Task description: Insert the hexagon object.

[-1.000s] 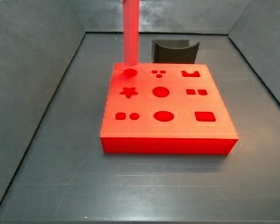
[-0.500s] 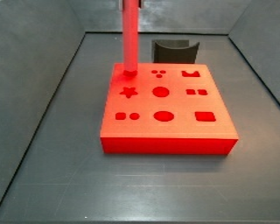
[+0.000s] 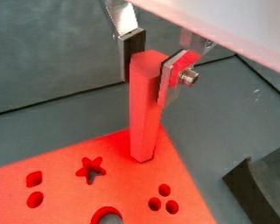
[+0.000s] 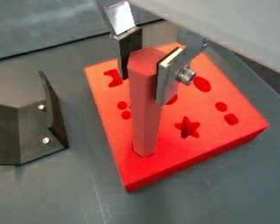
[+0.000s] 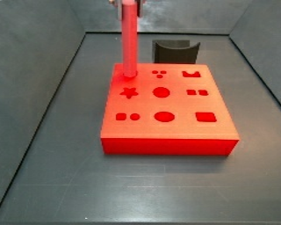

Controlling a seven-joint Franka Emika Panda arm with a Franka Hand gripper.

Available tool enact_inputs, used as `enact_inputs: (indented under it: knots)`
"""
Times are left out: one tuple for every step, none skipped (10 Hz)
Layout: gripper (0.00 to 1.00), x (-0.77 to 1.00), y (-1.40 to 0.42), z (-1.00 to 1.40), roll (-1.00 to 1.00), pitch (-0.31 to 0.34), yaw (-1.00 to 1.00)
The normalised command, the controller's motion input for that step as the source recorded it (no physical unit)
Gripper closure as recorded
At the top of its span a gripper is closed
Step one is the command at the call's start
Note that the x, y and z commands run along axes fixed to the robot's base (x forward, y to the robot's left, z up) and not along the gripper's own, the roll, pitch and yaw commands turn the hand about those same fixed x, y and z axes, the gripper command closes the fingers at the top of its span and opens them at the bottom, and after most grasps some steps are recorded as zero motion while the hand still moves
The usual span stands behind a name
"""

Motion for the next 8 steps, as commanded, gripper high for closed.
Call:
enact_inputs:
  knots:
    - [1.0, 0.0, 0.0, -0.17, 0.0, -0.046, 0.0]
    - [1.0, 0.01, 0.0, -0.29, 0.0, -0.084, 0.0]
    - [1.0, 0.05, 0.0, -0.58, 0.02, -0.139, 0.0]
    - [1.0, 0.13, 0.0, -0.71, 0.1, -0.123, 0.0]
    - [1.0, 0.16, 0.0, -0.74, 0.14, -0.093, 0.0]
    - [1.0, 0.12, 0.0, -0.68, 0.15, -0.071, 0.0]
    - [1.0, 0.1, 0.0, -0.53, 0.12, -0.031, 0.0]
    - [1.0, 0.0, 0.0, 0.0, 0.0, 0.0, 0.0]
